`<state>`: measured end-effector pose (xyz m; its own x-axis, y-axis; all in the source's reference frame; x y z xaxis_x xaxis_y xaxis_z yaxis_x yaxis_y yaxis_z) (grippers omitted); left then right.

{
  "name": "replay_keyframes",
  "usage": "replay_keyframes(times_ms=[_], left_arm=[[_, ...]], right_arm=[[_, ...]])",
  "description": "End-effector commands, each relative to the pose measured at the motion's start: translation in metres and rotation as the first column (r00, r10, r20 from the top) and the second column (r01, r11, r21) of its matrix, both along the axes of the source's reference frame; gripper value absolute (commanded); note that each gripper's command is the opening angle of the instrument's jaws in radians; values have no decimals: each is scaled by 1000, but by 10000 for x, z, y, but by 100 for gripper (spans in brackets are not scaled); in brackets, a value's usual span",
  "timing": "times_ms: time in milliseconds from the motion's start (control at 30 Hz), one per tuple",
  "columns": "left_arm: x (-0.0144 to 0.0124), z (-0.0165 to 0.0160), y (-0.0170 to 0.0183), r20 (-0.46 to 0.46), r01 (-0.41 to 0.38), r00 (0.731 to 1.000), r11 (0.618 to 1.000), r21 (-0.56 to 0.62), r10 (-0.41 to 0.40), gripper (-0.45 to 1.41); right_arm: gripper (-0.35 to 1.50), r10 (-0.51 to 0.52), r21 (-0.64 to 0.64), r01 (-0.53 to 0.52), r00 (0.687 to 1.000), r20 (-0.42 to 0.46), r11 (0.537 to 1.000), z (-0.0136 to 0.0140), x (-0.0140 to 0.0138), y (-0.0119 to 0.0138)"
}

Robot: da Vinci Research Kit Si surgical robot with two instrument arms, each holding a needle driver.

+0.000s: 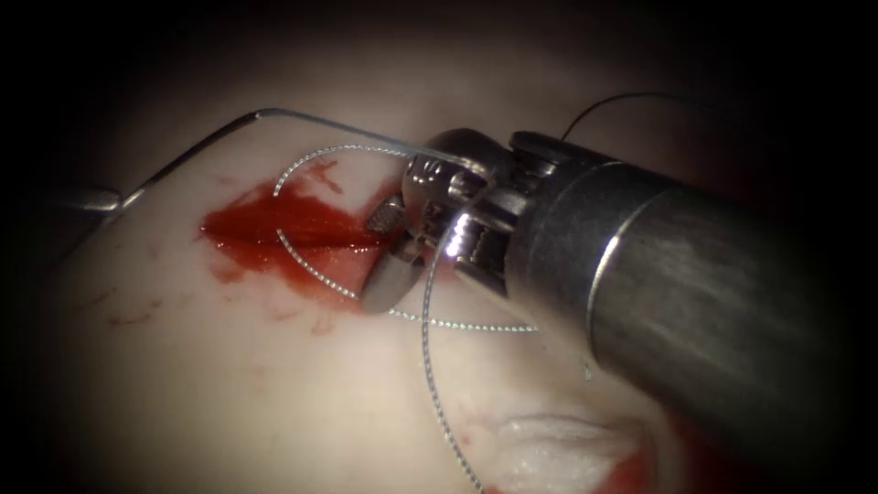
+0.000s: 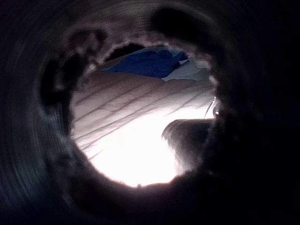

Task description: Wound Closure

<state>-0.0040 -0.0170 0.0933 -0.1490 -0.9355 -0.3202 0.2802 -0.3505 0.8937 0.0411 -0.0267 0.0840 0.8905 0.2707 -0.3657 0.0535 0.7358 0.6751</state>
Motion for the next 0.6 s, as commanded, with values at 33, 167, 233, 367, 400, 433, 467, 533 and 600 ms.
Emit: replay_keyframes(times_ms=[33,167,233,367,400,433,467,533,600], left_arm=[[-5,-4,12,3,2,1000,1000,-7,-2,-45],[-5,-4,12,3,2,1000,1000,-7,-2,-45],[-5,-4,12,3,2,1000,1000,-7,-2,-45],[-5,-4,11,3,3,1000,1000,-7,-3,-45],[-5,-4,11,3,3,1000,1000,-7,-3,-45],[-5,-4,11,3,3,1000,1000,-7,-3,-45],[-5,-4,11,3,3,1000,1000,-7,-3,-45],[-5,-4,11,3,3,1000,1000,-7,-3,-45],[-5,-4,11,3,3,1000,1000,-7,-3,-45]], right_arm=[[78,2,-10,-2,1000,-4,1000,6,9,6],[81,0,-9,0,1000,-4,1000,6,10,1],[74,4,-4,-4,1000,-7,1000,4,12,-1],[68,8,3,-8,1000,-6,1000,2,15,-5],[64,12,3,-12,1000,-3,1000,2,15,-6],[53,8,5,-8,1000,-3,1000,2,16,-8],[37,4,6,-4,1000,-4,1000,2,17,-10],[22,7,8,-7,1000,3,1000,4,17,-13],[12,2,3,-2,1000,3,1000,6,17,-15]])
